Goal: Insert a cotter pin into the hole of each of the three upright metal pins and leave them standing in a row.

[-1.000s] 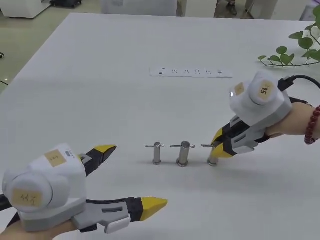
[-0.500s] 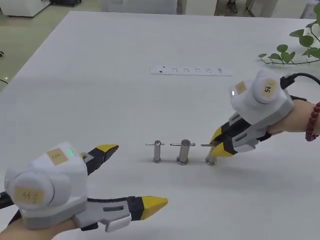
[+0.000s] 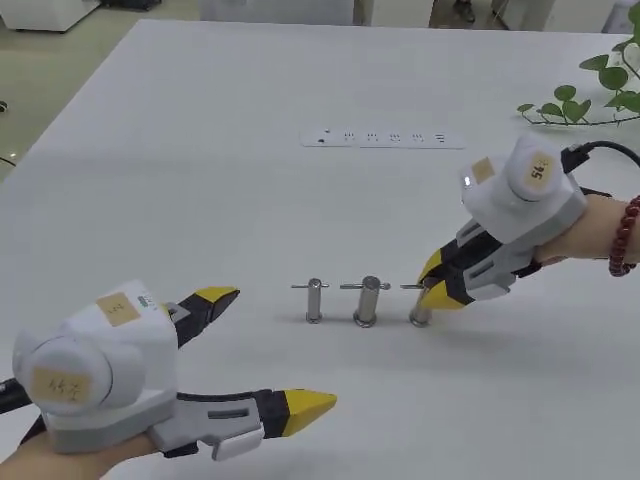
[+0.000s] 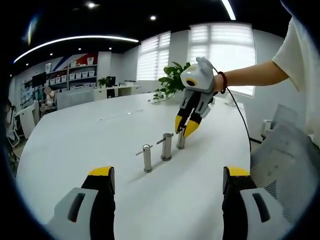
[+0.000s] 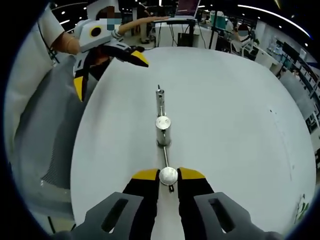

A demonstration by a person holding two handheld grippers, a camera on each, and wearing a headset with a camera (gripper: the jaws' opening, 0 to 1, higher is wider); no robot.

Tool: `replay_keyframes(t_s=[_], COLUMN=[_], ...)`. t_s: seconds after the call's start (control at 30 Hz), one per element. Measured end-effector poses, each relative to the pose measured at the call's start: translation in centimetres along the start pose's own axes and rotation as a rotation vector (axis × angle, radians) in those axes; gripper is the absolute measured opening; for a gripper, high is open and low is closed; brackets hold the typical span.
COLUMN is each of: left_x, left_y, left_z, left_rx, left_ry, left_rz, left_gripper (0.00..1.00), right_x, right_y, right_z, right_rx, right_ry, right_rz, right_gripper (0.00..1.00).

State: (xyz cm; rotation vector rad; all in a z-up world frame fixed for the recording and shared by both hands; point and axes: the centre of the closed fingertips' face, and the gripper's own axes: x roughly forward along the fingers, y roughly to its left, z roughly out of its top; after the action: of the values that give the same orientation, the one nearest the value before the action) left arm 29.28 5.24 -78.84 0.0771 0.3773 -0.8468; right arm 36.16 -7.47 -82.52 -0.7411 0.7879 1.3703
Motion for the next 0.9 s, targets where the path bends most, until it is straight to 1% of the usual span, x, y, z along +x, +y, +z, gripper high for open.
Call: replay_keyframes(t_s=[0.07,0.1,0.13,0.23,0.3,0.37,0.43,0.47,0.53,0.67,0.77,0.8,0.9], left_x=[0.0,0.0,0.0,-0.1,-0.2,-0.3,-0.4,-0.5,-0.7,-0.9,-1.1,-1.1,-1.4], left_y=[0.0,0.0,0.0,0.1,0.2,0.4,0.5,0.5,0.6,0.8,0.8,0.7,0.7], left_z=[0.0,0.0,0.0,0.1,0.2,0.2,0.3,0.4,0.8,1.2,1.4,1.4,1.3], left_rx=[0.000,0.000,0.001,0.002,0.001,-0.001,-0.008,-0.013,-0.026,-0.044,-0.045,-0.045,-0.045], left_ry=[0.001,0.000,0.000,-0.003,-0.004,-0.003,-0.001,-0.003,-0.015,-0.022,-0.026,-0.025,-0.015], left_rz=[0.001,0.001,0.001,0.004,0.009,0.016,0.021,0.023,0.026,0.034,0.038,0.039,0.043], left_gripper=[0.89,0.90,0.90,0.90,0.90,0.90,0.90,0.90,0.90,0.91,0.91,0.92,0.92], right_x=[0.1,0.1,0.1,0.1,0.0,-0.4,-0.9,-1.1,-1.2,-1.9,-2.3,-2.5,-2.8], right_y=[0.0,0.0,0.0,-0.3,-0.2,-0.1,0.1,0.2,0.4,1.3,1.9,2.3,2.5], right_z=[0.0,0.0,0.3,0.4,0.7,1.1,1.3,1.3,1.1,1.3,1.4,1.5,1.6], right_rx=[0.015,0.035,0.062,0.075,0.117,0.165,0.198,0.199,0.218,0.249,0.272,0.293,0.331], right_ry=[-0.004,-0.010,-0.027,-0.044,-0.057,-0.086,-0.106,-0.108,-0.116,-0.138,-0.157,-0.173,-0.200], right_rz=[0.003,0.007,0.005,0.003,-0.009,-0.018,-0.033,-0.037,-0.051,-0.081,-0.098,-0.112,-0.145], right_gripper=[0.16,0.18,0.20,0.23,0.27,0.31,0.34,0.37,0.40,0.44,0.49,0.50,0.54])
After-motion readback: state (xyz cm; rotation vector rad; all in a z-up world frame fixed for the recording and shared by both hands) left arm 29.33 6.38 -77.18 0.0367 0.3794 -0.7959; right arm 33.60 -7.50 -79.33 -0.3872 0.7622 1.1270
